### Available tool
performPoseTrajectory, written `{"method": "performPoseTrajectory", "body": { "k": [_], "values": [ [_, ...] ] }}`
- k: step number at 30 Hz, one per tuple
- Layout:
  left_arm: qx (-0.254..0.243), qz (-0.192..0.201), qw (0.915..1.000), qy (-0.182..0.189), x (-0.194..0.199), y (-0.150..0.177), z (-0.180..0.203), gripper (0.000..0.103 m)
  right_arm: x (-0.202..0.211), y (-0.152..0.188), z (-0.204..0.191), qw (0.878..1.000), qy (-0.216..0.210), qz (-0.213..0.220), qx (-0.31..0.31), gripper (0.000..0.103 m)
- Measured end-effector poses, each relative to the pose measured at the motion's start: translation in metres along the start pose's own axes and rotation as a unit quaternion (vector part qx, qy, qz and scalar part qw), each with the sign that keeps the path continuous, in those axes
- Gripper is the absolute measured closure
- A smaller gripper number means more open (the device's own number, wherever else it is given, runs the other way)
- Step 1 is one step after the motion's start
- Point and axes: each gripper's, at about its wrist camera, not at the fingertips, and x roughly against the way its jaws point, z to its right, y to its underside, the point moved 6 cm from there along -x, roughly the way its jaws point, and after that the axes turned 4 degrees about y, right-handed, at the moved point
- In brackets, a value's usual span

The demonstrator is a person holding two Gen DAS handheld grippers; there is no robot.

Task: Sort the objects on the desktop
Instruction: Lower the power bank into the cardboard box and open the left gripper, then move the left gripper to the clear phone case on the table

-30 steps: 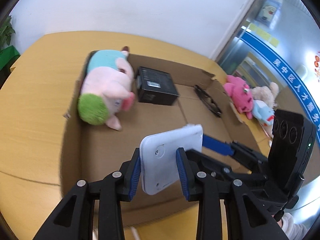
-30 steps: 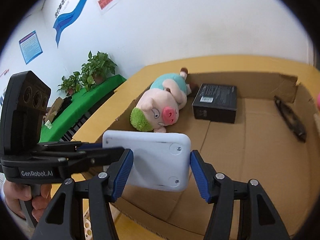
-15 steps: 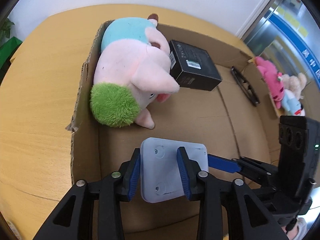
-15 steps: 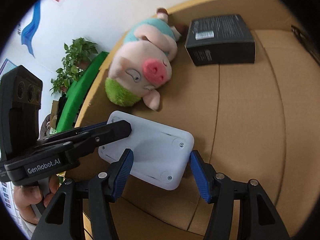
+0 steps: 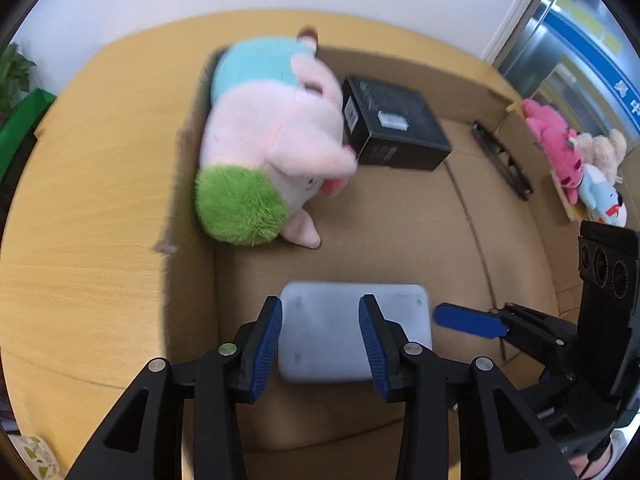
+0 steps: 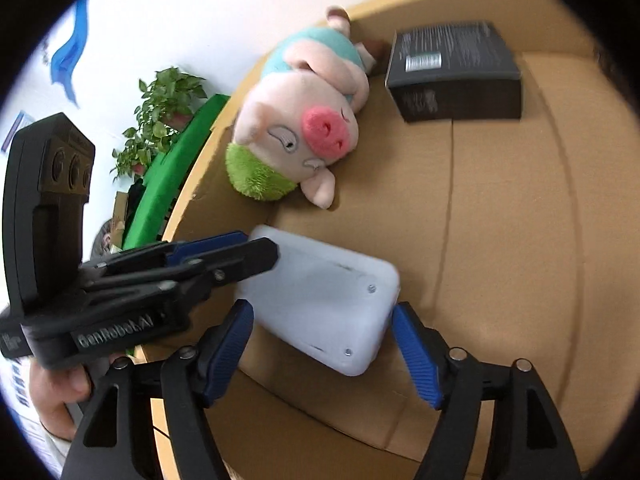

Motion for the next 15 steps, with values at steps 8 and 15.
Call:
{"method": "performPoseTrajectory", "body": {
  "k": [8, 15],
  "values": [
    [-0.016, 0.206, 0.9776, -0.041, 0.108, 0.024, 0.014, 0.012, 0.107, 0.015, 0.008, 0.96, 0.183, 0.185, 0.104, 0.019],
    [-0.06, 0.268, 0.9612, -0.03, 0.126, 0.046, 0.056, 0.005, 0.13, 0.035, 0.021, 0.94, 0.246, 0.211, 0.108, 0.019]
  ]
}}
